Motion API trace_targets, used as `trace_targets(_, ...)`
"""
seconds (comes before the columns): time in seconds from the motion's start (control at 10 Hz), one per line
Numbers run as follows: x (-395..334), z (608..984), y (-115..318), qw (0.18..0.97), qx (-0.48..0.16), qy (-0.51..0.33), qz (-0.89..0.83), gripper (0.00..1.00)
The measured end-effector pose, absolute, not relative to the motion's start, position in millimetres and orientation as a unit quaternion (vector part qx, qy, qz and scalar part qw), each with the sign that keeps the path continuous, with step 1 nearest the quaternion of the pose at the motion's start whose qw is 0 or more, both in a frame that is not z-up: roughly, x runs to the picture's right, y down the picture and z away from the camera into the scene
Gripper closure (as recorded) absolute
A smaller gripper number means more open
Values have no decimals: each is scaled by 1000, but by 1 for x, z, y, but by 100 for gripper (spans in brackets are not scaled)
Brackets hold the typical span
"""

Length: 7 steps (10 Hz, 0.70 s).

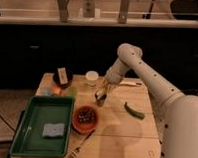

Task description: Place banana in metal cup

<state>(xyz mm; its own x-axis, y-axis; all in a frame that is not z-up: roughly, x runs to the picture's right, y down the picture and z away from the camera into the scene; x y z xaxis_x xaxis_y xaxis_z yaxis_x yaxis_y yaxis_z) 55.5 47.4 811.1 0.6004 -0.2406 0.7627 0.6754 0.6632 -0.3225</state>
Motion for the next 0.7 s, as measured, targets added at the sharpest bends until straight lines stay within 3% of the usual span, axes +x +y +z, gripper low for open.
trace_targets(0.3,56,811,48,841,-308,-353,-272,52)
trace_targets(0.5,56,812,48,841,-308,-352,-271,31)
trace_targets(0.7,57,812,48,842,-308,-351,-270,20)
